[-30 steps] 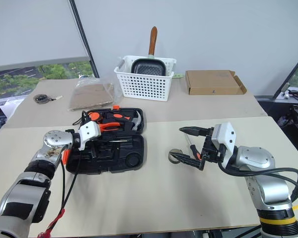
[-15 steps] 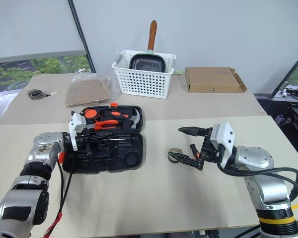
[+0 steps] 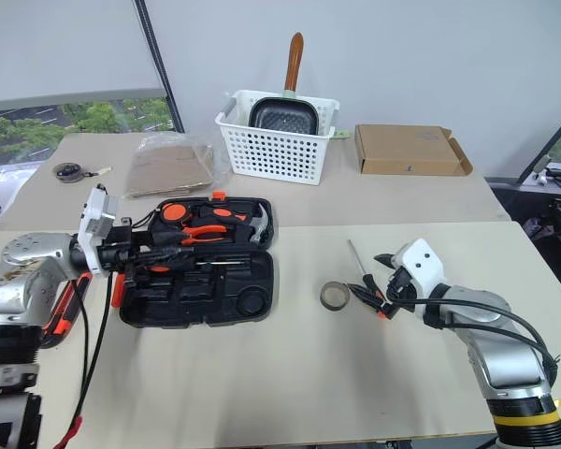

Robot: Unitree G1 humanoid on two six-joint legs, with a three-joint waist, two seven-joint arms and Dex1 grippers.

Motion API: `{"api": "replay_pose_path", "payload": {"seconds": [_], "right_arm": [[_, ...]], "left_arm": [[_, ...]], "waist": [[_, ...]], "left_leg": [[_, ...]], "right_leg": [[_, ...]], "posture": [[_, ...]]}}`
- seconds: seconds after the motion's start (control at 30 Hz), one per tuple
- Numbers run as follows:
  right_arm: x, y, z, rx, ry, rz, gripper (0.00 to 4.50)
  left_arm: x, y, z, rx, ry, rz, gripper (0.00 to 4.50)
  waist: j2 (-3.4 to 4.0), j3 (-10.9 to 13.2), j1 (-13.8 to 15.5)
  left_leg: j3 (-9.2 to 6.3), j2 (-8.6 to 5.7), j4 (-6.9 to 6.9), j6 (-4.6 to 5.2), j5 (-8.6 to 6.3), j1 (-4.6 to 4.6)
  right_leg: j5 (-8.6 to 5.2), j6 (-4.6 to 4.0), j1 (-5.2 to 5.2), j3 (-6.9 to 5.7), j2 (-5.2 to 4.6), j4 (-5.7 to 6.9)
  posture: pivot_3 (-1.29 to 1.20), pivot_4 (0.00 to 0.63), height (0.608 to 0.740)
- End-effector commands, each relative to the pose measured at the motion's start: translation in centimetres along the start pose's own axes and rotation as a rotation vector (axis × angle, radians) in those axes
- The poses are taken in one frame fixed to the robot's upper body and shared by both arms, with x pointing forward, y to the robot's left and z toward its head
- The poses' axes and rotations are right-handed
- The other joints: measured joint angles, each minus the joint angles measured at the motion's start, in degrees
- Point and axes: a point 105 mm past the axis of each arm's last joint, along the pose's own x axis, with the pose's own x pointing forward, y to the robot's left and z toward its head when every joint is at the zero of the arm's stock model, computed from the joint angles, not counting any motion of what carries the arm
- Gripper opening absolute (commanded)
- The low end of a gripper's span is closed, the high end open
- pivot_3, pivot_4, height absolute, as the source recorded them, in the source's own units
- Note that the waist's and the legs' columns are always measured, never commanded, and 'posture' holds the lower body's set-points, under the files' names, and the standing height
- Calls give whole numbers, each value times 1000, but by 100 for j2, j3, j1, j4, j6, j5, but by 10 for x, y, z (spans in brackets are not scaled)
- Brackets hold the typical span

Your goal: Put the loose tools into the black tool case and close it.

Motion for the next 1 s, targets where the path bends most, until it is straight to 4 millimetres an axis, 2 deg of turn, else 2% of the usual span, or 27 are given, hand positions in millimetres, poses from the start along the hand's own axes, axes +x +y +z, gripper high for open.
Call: {"api": "replay_pose_path", "payload": {"seconds": [0.03, 0.13, 0.17, 0.27, 0.3, 0.33, 0.4, 0.53, 0.6, 0.63, 0.77, 0.83, 1.0], "right_arm": [[-4, -10, -5, 67, 78, -63, 4500], [-3, -13, -15, 114, 148, -94, 4500], [-2, -12, -17, 140, 165, -98, 4500], [-1, -12, -23, 198, 206, -123, 4500], [0, -14, -25, 202, 222, -138, 4108], [0, -14, -27, 207, 235, -148, 4003], [2, -13, -28, 219, 250, -150, 3492], [3, -12, -28, 225, 259, -155, 2056], [4, -14, -26, 223, 248, -163, 1563], [4, -16, -24, 221, 239, -176, 1169], [8, -26, -11, 179, 180, -199, 1057], [14, -28, 3, 125, 131, -176, 1057], [45, -7, 57, -111, -65, 20, 1057]], "left_arm": [[0, -16, 14, 98, 66, -96, 3211], [0, -24, 23, 109, 77, -152, 4254], [0, -28, 25, 111, 83, -171, 4394], [2, -36, 31, 119, 90, -217, 4394], [3, -38, 33, 123, 84, -226, 4500], [4, -40, 36, 131, 75, -237, 4500], [6, -45, 40, 132, 69, -265, 4500], [8, -48, 40, 129, 68, -277, 4500], [8, -48, 39, 127, 68, -272, 4500], [8, -47, 38, 125, 68, -265, 4500], [5, -44, 36, 106, 61, -229, 4500], [2, -40, 34, 81, 46, -184, 4500], [-18, -27, 22, 11, 18, 9, 4500]], "waist": [[3, 3, 19], [4, 4, 23], [5, 5, 18], [7, 6, 9], [7, 6, 3], [7, 6, 3], [7, 6, 4], [6, 6, 7], [6, 6, 7], [6, 7, 10], [7, 7, 3], [8, 9, -16], [12, 22, -126]], "left_leg": [[-4, 1, -3, 7, -4, 2], [-17, 2, -3, 20, -10, -1], [-17, 2, -3, 20, -10, 0], [-18, 2, -5, 20, -10, 0], [-16, 1, -5, 20, -10, 0], [-14, 1, -5, 20, -9, 0], [-14, 1, -5, 15, -7, -1], [-10, 0, -5, 1, 2, 1], [-11, 0, -5, 1, 1, 3], [-11, 0, -5, 1, 1, 3], [-12, 0, -5, 2, 1, 3], [-11, 0, -5, 2, 1, 3], [-8, 2, -22, -2, 4, 13]], "right_leg": [[0, 0, 1, -2, 1, 1], [0, -1, 0, -6, 3, 6], [0, -1, 0, -5, 3, 8], [0, -1, -1, -4, 6, 7], [0, -1, -1, -3, 6, 7], [0, -2, -1, -1, 6, 7], [-1, -2, -1, -2, 8, 5], [-2, -3, 3, 0, 8, 3], [-2, -2, 4, 0, 8, 3], [-2, -2, 4, -1, 8, 3], [-2, -2, 3, 0, 9, 5], [-2, -2, 2, 2, 9, 6], [-2, -2, -1, 8, 17, 8]], "posture": [[0, 150, 700], [0, 150, 700], [0, 150, 700], [0, 150, 700], [0, 150, 700], [0, 150, 700], [0, 150, 700], [0, 150, 700], [0, 150, 700], [0, 150, 700], [0, 150, 700], [0, 150, 700], [0, 150, 700]]}}
